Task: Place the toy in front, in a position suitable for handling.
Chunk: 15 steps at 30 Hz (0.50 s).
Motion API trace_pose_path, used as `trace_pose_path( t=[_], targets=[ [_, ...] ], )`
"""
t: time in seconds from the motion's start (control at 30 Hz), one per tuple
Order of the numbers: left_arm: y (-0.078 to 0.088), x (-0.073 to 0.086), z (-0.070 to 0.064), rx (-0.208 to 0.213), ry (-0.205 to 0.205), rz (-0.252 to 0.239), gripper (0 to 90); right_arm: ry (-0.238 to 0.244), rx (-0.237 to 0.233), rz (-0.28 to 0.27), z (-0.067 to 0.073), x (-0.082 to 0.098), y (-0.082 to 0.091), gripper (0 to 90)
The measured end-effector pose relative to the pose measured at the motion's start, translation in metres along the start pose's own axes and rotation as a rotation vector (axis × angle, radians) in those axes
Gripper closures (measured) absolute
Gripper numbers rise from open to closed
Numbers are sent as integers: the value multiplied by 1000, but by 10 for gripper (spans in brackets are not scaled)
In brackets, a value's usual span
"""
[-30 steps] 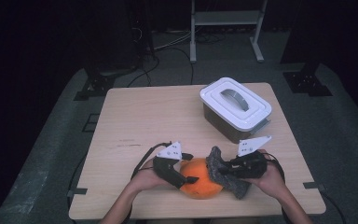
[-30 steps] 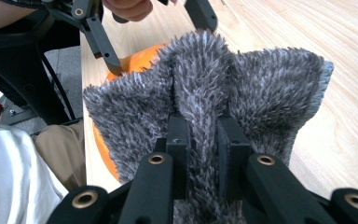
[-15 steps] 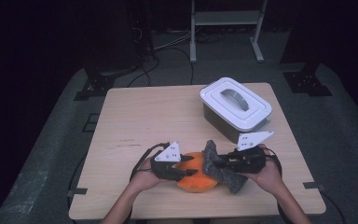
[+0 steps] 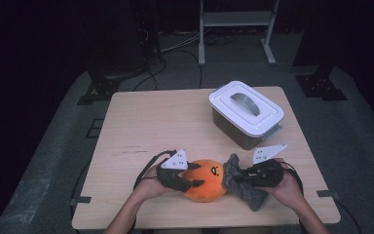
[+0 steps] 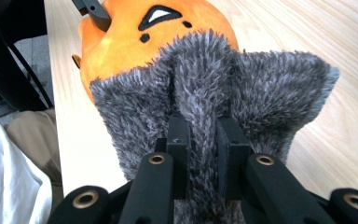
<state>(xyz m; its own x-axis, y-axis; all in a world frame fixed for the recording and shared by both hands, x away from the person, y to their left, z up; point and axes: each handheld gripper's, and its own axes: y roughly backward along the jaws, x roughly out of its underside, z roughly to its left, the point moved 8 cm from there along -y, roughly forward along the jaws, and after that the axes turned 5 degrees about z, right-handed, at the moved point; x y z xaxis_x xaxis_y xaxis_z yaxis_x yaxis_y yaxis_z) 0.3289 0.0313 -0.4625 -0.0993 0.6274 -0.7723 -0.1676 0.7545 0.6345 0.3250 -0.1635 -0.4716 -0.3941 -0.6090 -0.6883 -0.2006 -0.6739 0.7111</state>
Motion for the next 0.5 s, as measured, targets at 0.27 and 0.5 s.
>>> trace_pose_path(
  t=[0.27, 0.5],
  targets=[
    [1, 2, 2, 6, 4, -6, 388, -36, 41, -25, -9, 9, 30, 771],
    [-1, 1, 0, 13, 11, -14, 344, -88, 104, -19, -20, 29, 65, 770]
  ],
)
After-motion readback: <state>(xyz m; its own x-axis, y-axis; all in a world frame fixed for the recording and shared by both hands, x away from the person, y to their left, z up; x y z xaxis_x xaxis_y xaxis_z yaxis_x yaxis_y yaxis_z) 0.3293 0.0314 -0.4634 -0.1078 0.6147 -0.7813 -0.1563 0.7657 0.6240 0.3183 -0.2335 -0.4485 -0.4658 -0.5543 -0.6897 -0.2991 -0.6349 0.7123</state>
